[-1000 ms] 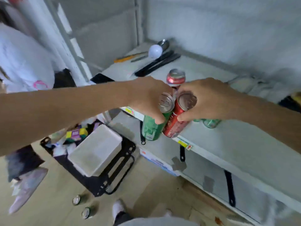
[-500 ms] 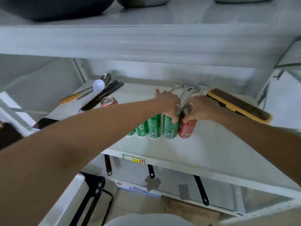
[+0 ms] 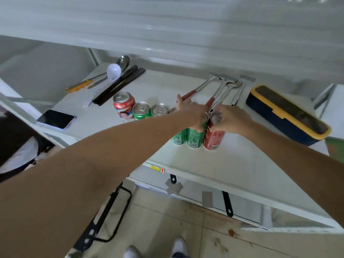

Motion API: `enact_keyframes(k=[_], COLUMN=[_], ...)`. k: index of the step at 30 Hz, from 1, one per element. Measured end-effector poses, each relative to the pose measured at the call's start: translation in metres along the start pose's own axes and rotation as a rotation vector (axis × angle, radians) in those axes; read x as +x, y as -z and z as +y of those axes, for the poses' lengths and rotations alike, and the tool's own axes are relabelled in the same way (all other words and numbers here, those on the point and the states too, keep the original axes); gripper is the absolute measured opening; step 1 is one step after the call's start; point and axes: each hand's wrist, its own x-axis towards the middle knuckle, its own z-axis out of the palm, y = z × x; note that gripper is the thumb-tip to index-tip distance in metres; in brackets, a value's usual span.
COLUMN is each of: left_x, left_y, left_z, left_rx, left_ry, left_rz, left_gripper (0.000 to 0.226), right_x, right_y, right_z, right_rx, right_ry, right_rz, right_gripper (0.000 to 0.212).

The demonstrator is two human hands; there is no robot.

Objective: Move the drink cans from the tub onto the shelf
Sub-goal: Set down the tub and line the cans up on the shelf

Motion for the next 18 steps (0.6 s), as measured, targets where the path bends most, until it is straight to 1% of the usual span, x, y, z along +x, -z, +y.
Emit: enact_keyframes(k=[2,4,5,7,9,11,12,14,16,18], left_x=[-0.007,-0.018,-0.026,-0.046,-0.075,-0.112,-0.132,-0.178,-0.234,-0.295], left_y=[-0.001,0.001,0.005,0.012,0.016,0.011,0.003,-0.023,-0.063,-0.113], left_z=[-0.003,-0.012,-0.02,-0.044,-0.08,-0.123,-0.146,-0.192,-0.23,-0.266], left_rx=[0.012,0.022,0.032,0.072,0.099,0.083,0.05,-0.07,-0.177,-0.216], left_ry=[-0.031,-0.046,-0.048,-0.043,-0.015,0.055,0.111,0.261,0.425,0.562], left_rz=[0.042,0.116,0.164,0.269,0.371,0.443,0.464,0.471,0.419,0.326], left_gripper=[0.093,0.097,0.096,0.091,0.082,0.074,0.071,0.068,0.065,0.063], right_x=[-0.003,-0.011,-0.016,-0.027,-0.036,-0.045,-0.049,-0.057,-0.071,-0.088], right_y=[0.0,0.001,0.004,0.012,0.02,0.021,0.017,-0.004,-0.04,-0.083], right_z=[-0.004,-0.01,-0.014,-0.029,-0.057,-0.102,-0.131,-0.199,-0.269,-0.334], right_rx=[-0.118,-0.321,-0.382,-0.432,-0.393,-0.253,-0.175,-0.044,0.032,0.031], right_ry=[-0.015,-0.029,-0.023,0.038,0.153,0.298,0.368,0.496,0.58,0.649], right_rz=[0.028,0.134,0.194,0.312,0.429,0.509,0.519,0.462,0.301,0.13], right_gripper=[0.072,0.082,0.083,0.078,0.064,0.05,0.043,0.031,0.024,0.021])
